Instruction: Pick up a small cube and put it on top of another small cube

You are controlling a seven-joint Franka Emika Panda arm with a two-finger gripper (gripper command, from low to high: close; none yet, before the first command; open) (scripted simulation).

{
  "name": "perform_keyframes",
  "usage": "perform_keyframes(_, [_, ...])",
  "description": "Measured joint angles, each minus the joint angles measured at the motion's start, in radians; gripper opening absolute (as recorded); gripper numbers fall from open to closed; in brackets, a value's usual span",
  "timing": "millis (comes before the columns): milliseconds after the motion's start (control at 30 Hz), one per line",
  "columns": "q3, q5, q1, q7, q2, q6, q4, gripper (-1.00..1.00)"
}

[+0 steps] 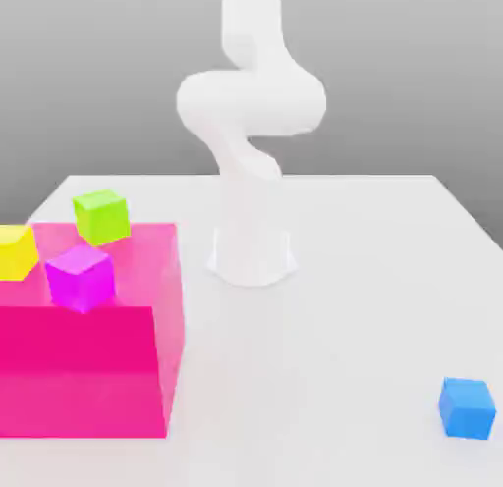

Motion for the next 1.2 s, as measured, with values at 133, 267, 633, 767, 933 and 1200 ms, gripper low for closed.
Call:
perform_keyframes(133, [-0.001, 0.014, 0.089, -0.129, 0.151, 0.057, -0.02, 0.0])
perform_keyframes(267, [0.008, 0.03, 0.165, -0.255, 0.296, 0.112, -0.039, 0.0])
perform_keyframes(633, [0.087, 0.027, 0.344, -0.567, 0.695, 0.263, -0.093, 0.0])
perform_keyframes(767, [0.11, -0.017, 0.391, -0.65, 0.84, 0.318, -0.112, 0.0])
perform_keyframes(933, [0.116, -0.098, 0.436, -0.688, 1.023, 0.41, -0.116, 0.0])
perform_keyframes(1200, [0.093, -0.127, 0.456, -0.671, 1.13, 0.492, -0.097, -1.0])
